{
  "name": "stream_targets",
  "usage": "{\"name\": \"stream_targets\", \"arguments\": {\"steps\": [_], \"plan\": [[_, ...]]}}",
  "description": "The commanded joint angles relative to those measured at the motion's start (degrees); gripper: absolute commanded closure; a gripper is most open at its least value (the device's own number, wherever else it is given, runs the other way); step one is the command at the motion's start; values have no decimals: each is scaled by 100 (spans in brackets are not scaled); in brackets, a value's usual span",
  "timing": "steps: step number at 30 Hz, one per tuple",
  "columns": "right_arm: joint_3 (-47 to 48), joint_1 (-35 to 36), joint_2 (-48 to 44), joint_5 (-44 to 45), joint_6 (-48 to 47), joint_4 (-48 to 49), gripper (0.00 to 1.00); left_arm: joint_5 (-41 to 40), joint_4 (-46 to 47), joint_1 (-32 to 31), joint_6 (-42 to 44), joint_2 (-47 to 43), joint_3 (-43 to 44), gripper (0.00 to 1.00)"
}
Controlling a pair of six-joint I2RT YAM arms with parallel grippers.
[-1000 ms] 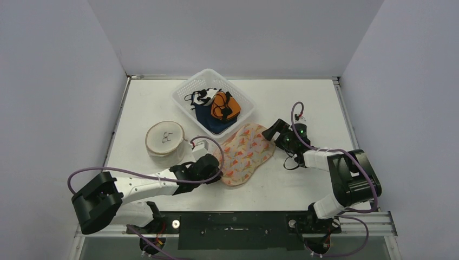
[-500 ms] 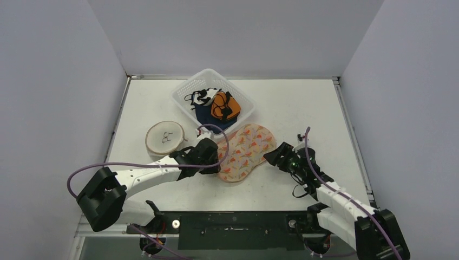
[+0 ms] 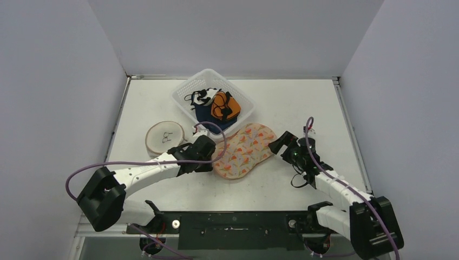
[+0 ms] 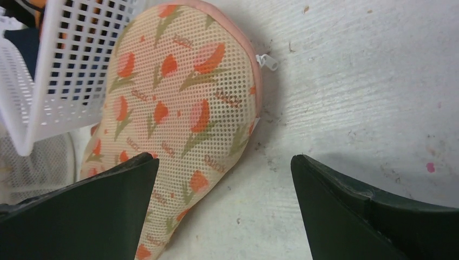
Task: Unzip the laundry bag and remove the bra
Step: Adjust the laundry bag at the center of the board.
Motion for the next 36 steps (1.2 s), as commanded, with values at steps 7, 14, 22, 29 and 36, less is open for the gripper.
{"name": "stream_targets", "arguments": {"steps": [7,14,22,29,36], "plan": [[925,-399,2141,57,-346,1367,0,-42,-196,-377,-705,-1209,-455,34],[916,-375,2760,-433,-169,1972,15,-476,740,-1888,-1963,-1665,-934,11],[-163,-237,2005,-590,395,2297,60,-746,1869,-2551,-2329,-1121,-1154,12],[-1204,561,89,60,1387,1921,76,-1051,2304,-2869,-2519,-730,-1090,12],[-1669,2668,-1265,1837,2597,1015,67,-1450,2401,-3000,-2914,-705,-1274,9]]}}
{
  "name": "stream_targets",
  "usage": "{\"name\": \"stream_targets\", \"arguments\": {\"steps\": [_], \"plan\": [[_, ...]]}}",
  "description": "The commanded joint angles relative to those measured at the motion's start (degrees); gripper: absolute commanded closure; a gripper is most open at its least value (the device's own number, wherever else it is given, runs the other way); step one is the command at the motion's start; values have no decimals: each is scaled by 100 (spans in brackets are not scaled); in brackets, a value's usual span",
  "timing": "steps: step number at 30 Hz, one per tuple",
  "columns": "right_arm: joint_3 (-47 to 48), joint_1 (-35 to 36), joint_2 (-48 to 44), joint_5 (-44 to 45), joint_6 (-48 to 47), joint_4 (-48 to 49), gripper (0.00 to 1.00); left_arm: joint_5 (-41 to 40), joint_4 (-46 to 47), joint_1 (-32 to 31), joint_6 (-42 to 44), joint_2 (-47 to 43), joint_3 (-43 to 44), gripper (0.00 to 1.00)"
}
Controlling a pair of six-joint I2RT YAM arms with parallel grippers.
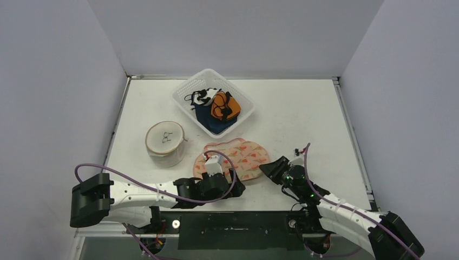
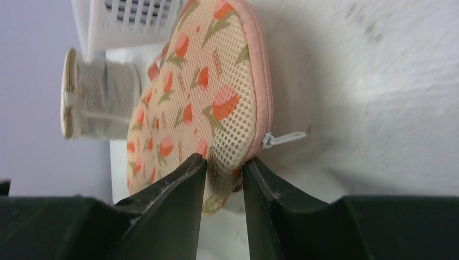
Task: Unzip the laundry bag and remove the bra
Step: Adjust the laundry bag at the center of the board.
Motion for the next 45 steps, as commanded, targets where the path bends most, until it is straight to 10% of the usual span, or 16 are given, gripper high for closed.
{"name": "stream_targets", "arguments": {"steps": [1,9,18,27,37,45], "plan": [[-63,1457,-317,1487,912,-409,66,-386,450,-44,-421,2,-96,8],[730,3010,89,2439,632,-1566,22,-322,573,57,-770,62,-371,6],[1908,2408,-791,2275,-1182,-3733,2,-502,78,193,-1035,-590,-917,6],[1885,-529,976,-1013,-2740,-1096,3,-777,-744,393,-945,-1081,-1039,8],[2028,-735,3191,-2447,-2312,976,10,-96,-379,1236,30,-876,-875,12],[1268,-732,2339,-2337,-2180,679,46,217,-130,1463,894,127,-59,14]]}}
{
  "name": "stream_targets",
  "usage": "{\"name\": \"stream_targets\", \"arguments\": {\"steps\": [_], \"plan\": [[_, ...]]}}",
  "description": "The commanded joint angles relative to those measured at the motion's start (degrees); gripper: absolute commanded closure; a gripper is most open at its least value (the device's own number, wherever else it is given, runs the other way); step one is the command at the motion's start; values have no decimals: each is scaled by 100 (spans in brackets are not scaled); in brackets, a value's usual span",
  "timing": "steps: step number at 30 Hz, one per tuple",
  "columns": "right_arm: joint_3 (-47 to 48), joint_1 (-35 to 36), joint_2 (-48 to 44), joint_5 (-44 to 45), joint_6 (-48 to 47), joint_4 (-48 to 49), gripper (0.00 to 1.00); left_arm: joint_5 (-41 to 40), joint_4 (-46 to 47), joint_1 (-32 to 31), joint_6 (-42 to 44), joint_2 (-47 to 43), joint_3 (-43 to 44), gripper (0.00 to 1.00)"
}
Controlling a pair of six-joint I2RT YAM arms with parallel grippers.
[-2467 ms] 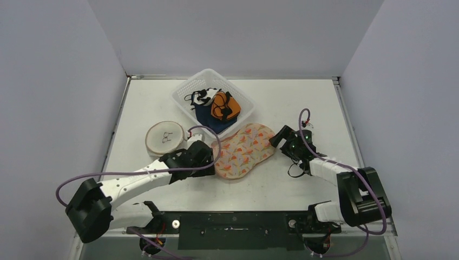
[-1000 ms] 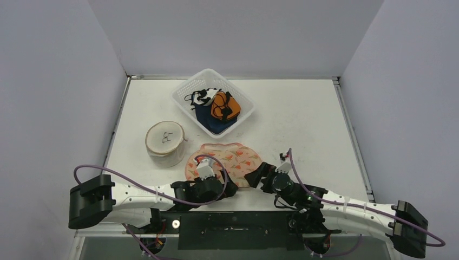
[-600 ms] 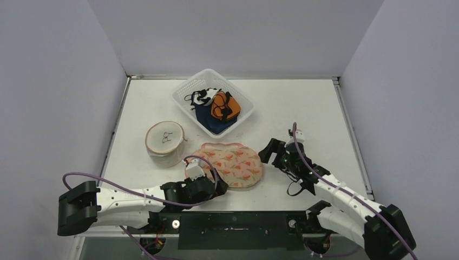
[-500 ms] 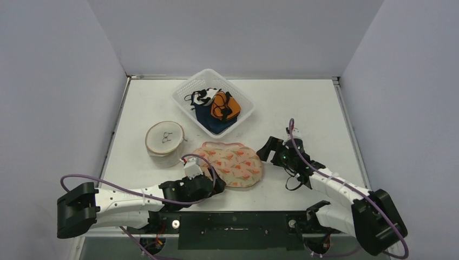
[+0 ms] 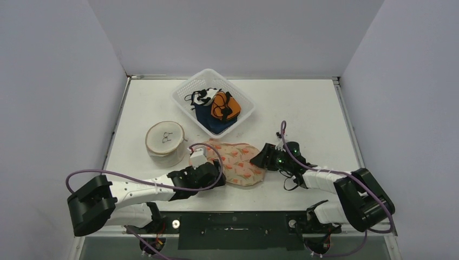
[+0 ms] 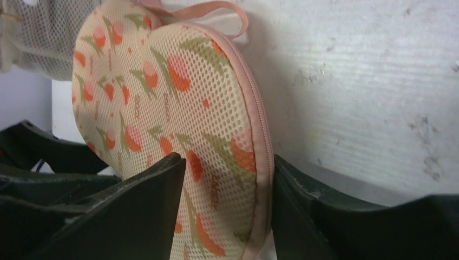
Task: Unzip the laundry bag and remove the bra
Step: Adjust the laundry bag at the center of the board.
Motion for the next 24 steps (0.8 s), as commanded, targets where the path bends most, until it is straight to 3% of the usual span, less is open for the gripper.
{"name": "stream_targets", "arguments": {"steps": [1,6,10,13,18,24], "plan": [[-563,-7,-860,-18,166,150,50,313,462,128,690,567,631,15],[-1399,57,-2600,480,872,-520,60,654,921,282,1056,1189,1099,15],[-1751,194,-4308,864,1527,-1425,67,860,1087,423,1217,1560,1432,14],[-1800,350,-5042,1102,1877,-1859,74,985,1098,471,1261,1682,1583,14],[-1689,844,-5107,1617,2181,-2140,92,1157,1208,458,746,1322,1187,8],[-1787,1744,-4433,2491,2689,-1635,95,1121,2013,146,-488,501,-36,4]]}}
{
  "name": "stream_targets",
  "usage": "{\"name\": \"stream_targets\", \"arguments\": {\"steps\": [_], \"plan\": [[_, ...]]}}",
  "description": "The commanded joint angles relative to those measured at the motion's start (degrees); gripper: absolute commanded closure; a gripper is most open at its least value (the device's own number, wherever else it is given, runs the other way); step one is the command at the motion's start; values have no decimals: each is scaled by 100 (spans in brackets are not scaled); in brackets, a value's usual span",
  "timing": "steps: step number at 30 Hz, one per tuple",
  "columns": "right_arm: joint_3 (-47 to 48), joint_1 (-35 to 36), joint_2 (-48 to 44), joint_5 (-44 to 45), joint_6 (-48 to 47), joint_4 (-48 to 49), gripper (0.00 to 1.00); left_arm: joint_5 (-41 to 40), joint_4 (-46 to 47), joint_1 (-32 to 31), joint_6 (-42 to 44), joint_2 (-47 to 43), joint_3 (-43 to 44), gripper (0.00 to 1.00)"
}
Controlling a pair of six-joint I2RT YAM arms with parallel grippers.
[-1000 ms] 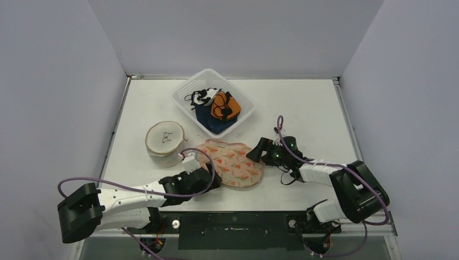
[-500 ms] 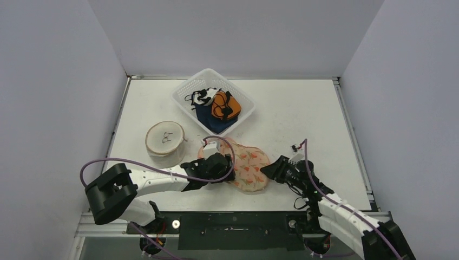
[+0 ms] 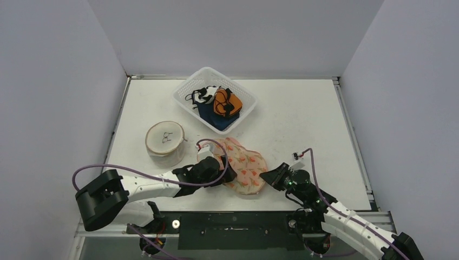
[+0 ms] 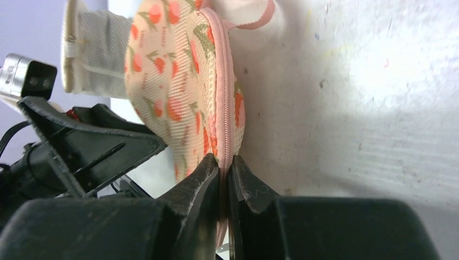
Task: Unzip the laundry bag and remove the bra
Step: Adjust the laundry bag at the center of the board, then unzip the laundry bag at the center of the board.
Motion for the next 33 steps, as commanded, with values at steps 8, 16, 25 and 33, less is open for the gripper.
{"name": "stream_targets", "arguments": {"steps": [8,16,25,33], "plan": [[437,2217,1566,2076,639,477,61,-661,-81,-180,-1041,-1174,-805,4],[1089,2170,945,2679,-192,-1275,8,-893,-954,26,-301,-1392,-495,8],[1498,-272,2188,-644,-1917,-83,7,-415,-864,458,211,-1416,-547,9],[1808,-307,3232,-1825,-2269,564,17,277,-311,656,677,-1117,-455,10]]}}
